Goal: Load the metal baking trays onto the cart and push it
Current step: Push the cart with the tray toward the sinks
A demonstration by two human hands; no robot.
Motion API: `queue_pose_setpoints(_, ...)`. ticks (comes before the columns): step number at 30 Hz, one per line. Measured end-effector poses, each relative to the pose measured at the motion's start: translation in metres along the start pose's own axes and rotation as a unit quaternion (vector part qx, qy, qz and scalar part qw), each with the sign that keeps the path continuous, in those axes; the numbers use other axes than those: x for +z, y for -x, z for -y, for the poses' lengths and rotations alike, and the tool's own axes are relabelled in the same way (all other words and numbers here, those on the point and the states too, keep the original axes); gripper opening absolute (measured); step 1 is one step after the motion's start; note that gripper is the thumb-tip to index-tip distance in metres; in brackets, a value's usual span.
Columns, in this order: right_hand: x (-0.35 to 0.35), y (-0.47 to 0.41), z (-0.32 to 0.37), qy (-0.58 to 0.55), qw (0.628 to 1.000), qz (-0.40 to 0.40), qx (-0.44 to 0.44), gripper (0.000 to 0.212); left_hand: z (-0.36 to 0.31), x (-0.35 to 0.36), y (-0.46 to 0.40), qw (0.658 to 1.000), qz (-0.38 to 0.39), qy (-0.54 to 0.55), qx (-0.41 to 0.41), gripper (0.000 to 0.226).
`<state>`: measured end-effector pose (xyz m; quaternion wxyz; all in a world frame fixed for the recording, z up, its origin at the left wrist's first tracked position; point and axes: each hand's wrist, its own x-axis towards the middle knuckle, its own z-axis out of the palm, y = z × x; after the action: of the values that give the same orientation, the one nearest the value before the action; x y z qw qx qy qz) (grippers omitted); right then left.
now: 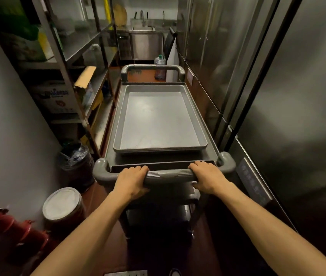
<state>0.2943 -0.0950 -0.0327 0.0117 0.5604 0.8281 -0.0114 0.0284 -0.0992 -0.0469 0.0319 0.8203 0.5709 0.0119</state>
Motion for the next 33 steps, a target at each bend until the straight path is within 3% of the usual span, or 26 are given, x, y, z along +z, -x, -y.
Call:
queue_pose_setpoints(5, 0.009, -0.005, -0.004, 0.019, 1.000, 0.018, 0.000, 0.024, 0.001, 0.004, 0.001, 0.999, -0.028, -0.019, -0.011, 0.027)
queue_pose_setpoints(11, 0.021, -0.018, -0.011, 0.056, 0.997, -0.037, -0.047, 0.026, 0.020, 0.008, -0.008, 0.997, -0.040, -0.056, 0.029, 0.030)
queue_pose_setpoints(20, 0.025, -0.073, -0.029, 0.056, 0.989, -0.110, -0.078, 0.031, 0.034, 0.009, -0.050, 0.995, -0.079, -0.060, -0.010, 0.026)
queue_pose_setpoints(33, 0.022, -0.200, -0.061, 0.079, 0.983, -0.137, -0.087, 0.030, 0.082, -0.002, -0.154, 0.991, -0.109, -0.046, -0.055, 0.023)
